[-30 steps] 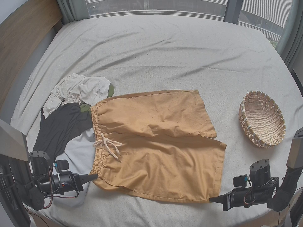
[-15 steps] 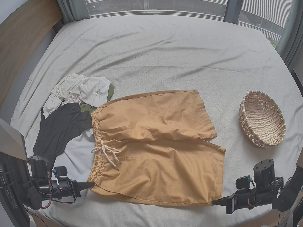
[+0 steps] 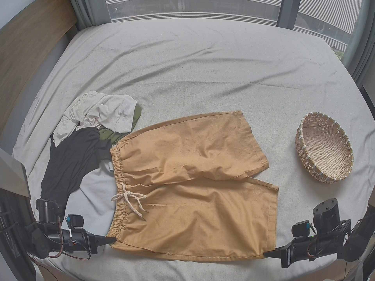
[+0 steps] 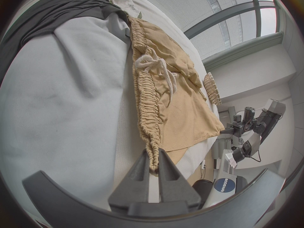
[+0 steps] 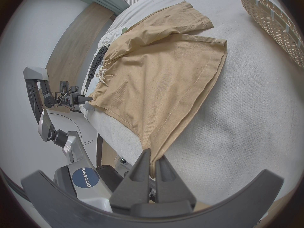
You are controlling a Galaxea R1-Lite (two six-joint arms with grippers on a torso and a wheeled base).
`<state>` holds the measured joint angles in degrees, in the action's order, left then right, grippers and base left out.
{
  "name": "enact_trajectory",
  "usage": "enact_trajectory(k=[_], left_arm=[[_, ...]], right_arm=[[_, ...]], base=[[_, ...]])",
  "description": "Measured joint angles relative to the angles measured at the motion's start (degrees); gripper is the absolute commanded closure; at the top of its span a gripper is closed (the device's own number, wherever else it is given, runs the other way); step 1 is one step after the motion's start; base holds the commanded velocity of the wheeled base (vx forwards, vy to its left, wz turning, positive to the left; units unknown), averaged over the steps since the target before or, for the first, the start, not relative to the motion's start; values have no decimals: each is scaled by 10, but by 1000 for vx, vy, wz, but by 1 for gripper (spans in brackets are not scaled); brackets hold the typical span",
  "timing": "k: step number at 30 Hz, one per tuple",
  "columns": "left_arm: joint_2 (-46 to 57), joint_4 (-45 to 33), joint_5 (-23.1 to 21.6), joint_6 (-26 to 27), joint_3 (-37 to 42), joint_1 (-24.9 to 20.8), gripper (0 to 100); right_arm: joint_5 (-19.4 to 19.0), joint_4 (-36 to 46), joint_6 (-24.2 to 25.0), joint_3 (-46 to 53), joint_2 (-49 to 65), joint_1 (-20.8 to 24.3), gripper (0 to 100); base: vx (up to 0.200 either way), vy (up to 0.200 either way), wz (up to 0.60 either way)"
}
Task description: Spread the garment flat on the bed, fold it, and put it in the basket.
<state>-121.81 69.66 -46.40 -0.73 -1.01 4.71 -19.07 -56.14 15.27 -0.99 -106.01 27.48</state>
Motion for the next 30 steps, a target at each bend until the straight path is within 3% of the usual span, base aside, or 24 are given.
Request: enact_trajectory(k=[13, 20, 30], left_arm=[[27, 101, -19, -14, 0, 0, 100], [24, 185, -18, -98, 0, -27, 100], [24, 193, -16, -139, -14, -52, 100]], right_arm=[[0, -142, 23, 0, -1, -22, 100], [0, -190, 42, -9, -2, -44, 100], [0, -224, 65, -51, -2, -83, 100]], base=[[0, 0, 0], [0, 0, 0], [0, 0, 0]])
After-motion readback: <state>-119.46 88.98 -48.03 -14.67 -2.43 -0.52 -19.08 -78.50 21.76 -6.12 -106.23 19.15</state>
